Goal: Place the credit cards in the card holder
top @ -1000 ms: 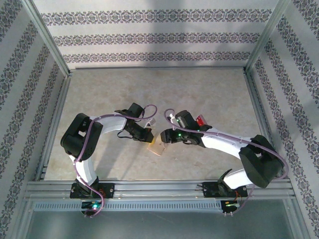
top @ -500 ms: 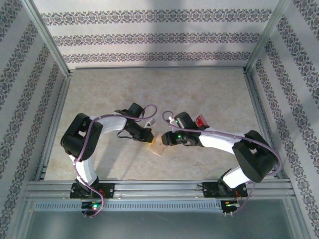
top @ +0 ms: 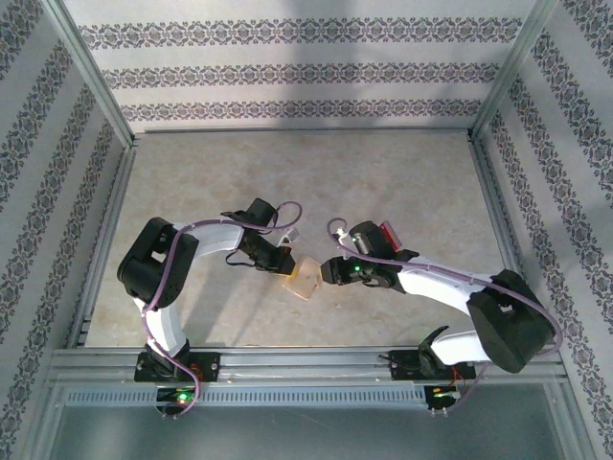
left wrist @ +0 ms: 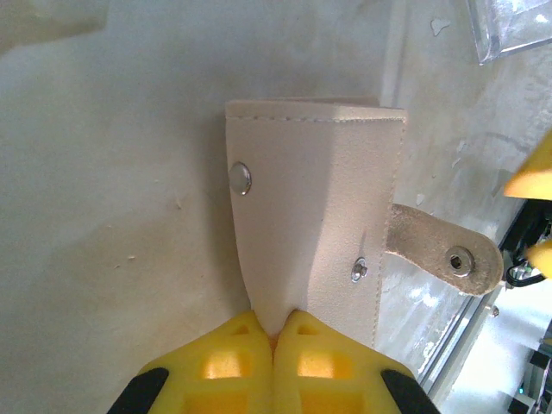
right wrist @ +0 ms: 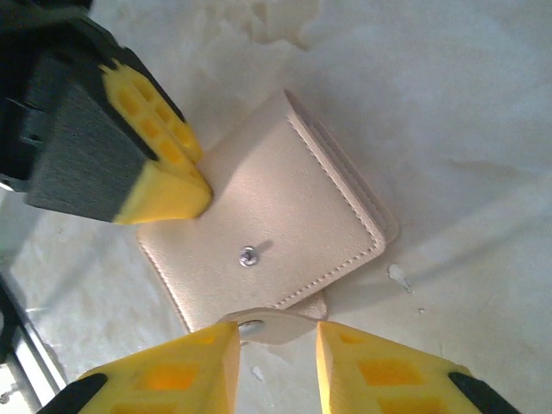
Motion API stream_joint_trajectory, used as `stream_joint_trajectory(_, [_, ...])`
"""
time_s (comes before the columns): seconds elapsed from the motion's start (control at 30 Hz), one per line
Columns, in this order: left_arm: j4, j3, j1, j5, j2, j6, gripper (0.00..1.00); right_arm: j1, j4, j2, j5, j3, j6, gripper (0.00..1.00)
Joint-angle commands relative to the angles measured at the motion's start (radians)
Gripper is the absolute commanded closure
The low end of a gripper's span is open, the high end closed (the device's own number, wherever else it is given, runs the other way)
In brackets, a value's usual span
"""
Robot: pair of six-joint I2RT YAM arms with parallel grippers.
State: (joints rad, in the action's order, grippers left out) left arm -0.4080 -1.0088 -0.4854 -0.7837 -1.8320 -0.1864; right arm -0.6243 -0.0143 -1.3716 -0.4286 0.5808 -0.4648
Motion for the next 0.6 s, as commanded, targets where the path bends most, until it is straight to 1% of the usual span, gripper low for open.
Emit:
stream_joint_trajectory(0.0, [-0.054, -0.008, -0.024, 0.053, -0.033, 0.025, 1.0, -0.015, 0.035, -0.035, -0.021, 0.011, 0.014, 0.72])
stream_joint_trajectory(0.2, [-0.052, -0.006, -0.025, 0.052, -0.031, 0.025, 1.0, -0.025, 0.065, -0.091, -0.024, 0.043, 0.01, 0.75])
stream_joint_trajectory(0.57, [-0.052, -0.006, -0.025, 0.052, -0.032, 0.025, 1.0, -0.057, 0.064, -0.174, -0.03, 0.109, 0.018, 0.75])
